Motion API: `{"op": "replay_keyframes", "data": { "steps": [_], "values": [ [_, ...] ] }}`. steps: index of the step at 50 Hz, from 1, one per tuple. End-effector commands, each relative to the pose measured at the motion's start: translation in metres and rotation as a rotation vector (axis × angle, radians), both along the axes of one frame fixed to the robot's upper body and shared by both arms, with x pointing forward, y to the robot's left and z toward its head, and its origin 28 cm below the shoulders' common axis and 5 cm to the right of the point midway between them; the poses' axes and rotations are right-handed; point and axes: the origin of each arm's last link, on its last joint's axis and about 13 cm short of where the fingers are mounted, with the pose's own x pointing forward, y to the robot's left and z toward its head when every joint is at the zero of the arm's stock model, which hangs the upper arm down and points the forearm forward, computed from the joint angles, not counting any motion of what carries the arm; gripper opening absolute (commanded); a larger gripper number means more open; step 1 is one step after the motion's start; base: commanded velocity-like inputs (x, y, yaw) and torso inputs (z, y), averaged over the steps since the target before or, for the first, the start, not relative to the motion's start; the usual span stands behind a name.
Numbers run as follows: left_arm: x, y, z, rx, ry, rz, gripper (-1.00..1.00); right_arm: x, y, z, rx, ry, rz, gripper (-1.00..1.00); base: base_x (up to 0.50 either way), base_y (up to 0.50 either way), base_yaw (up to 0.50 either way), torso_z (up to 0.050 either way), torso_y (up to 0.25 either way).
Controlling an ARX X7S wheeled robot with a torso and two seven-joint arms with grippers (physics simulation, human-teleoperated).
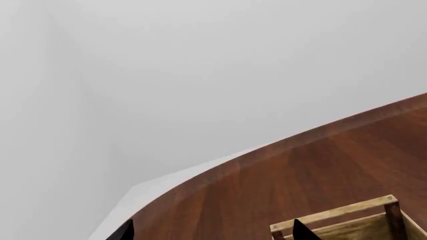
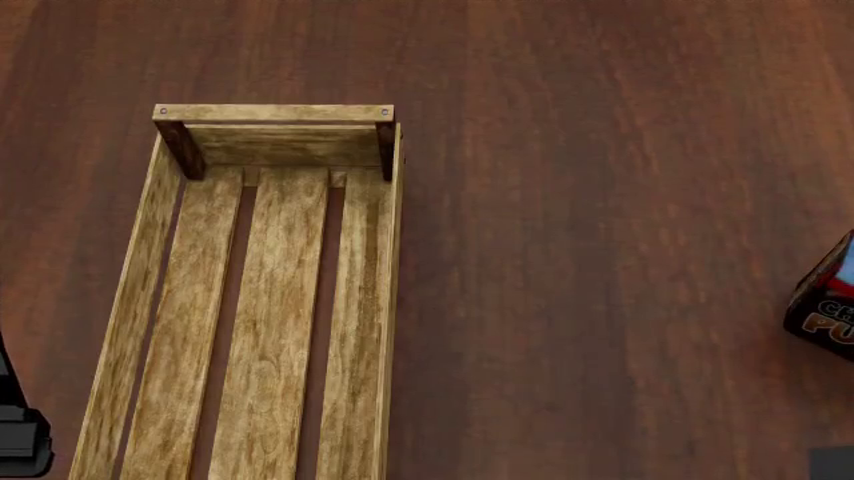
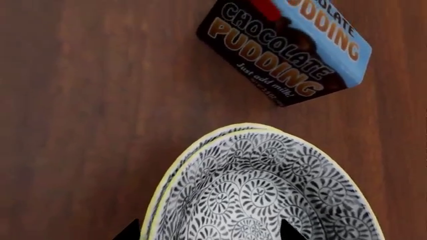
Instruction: Stack the left bowl on the right bowl and place them in the tray.
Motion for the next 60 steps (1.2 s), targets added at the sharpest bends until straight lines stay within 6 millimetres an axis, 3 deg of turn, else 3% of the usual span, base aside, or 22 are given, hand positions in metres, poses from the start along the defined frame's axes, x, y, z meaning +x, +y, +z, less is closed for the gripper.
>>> {"op": "replay_keyframes", "data": {
  "steps": [1,20,34,60],
  "values": [
    [0.000,0.000,0.000,0.000,0.000,-0.001,1.00,0.000,0.003,0.004,-0.006,-0.014,0.013,1.00,0.00,0.00,0.00,0.000,0.000],
    [0.000,0.000,0.000,0.001,0.000,-0.002,1.00,0.013,0.008,-0.002,0.013,-0.022,0.032,1.00,0.00,0.00,0.00,0.000,0.000],
    [0.000,0.000,-0.001,0.000,0.000,-0.001,1.00,0.017,0.008,-0.024,0.042,0.017,0.034,1.00,0.00,0.00,0.00,0.000,0.000],
    [0.001,0.001,-0.001,-0.001,0.002,0.000,1.00,0.016,0.003,-0.045,0.060,0.063,0.016,1.00,0.00,0.00,0.00,0.000,0.000]
  ]
}}
